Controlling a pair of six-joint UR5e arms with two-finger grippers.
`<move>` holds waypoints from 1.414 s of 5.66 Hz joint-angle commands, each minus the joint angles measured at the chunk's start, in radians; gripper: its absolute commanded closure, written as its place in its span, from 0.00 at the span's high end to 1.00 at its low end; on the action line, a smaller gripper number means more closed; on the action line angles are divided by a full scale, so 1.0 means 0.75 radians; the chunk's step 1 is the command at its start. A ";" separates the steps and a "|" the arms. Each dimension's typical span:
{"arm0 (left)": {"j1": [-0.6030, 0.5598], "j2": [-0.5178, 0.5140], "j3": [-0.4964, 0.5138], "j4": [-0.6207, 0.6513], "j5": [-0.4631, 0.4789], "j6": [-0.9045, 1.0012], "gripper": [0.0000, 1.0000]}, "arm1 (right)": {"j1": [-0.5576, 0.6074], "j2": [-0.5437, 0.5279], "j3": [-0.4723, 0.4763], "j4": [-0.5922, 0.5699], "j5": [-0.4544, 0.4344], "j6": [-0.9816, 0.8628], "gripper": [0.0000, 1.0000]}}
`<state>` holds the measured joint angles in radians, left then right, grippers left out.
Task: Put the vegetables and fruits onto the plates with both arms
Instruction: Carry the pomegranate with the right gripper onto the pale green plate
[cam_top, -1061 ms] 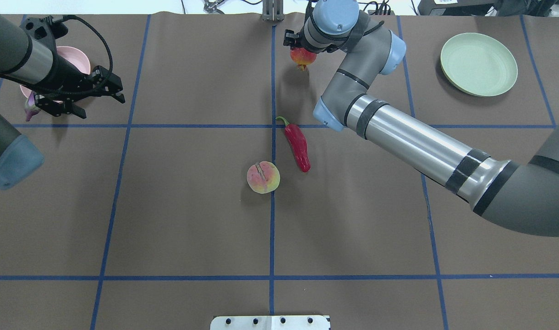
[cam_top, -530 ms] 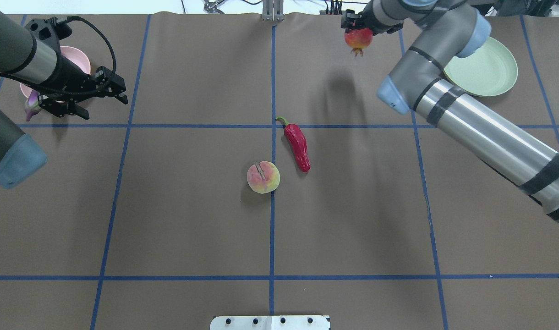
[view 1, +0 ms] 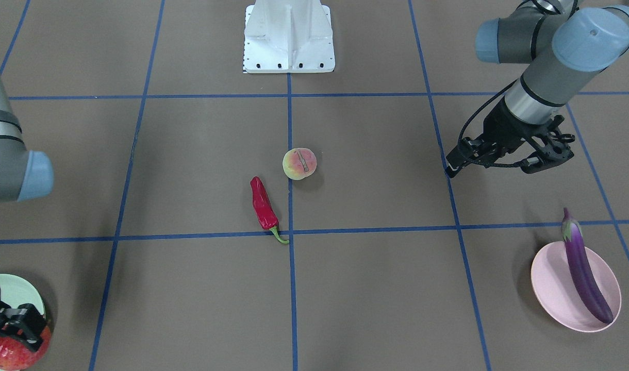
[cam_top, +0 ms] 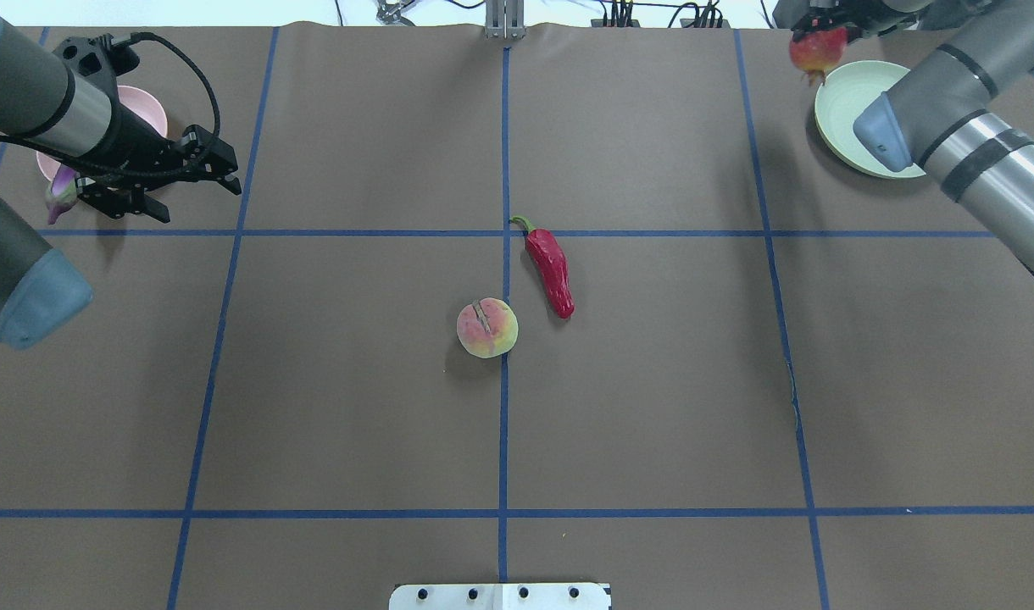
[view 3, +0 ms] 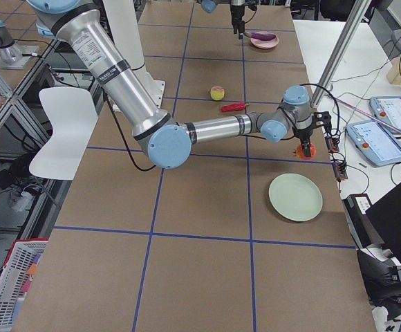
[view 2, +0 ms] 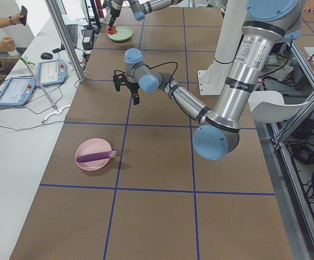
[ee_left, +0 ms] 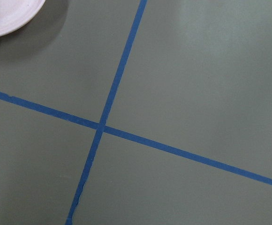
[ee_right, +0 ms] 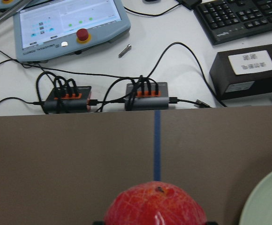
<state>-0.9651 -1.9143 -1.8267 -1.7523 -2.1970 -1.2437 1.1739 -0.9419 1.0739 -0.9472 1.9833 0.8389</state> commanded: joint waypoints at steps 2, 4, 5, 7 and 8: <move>0.002 -0.002 0.002 -0.001 0.000 -0.001 1.00 | 0.026 -0.029 -0.194 0.001 0.010 -0.002 0.00; 0.002 -0.002 0.002 -0.001 0.000 -0.001 1.00 | 0.024 -0.041 -0.213 -0.003 0.064 -0.010 0.47; 0.002 -0.004 0.004 -0.001 0.000 0.002 1.00 | 0.026 -0.041 -0.207 -0.001 0.068 -0.006 0.99; 0.000 -0.012 -0.002 0.003 -0.002 0.004 1.00 | 0.042 -0.150 0.021 -0.015 0.192 -0.008 1.00; 0.000 -0.004 -0.006 0.001 -0.002 0.014 1.00 | 0.044 -0.214 0.203 -0.094 0.207 0.004 1.00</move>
<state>-0.9644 -1.9206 -1.8285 -1.7513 -2.1978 -1.2387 1.2047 -1.0524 1.0995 -0.9745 2.1136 0.8355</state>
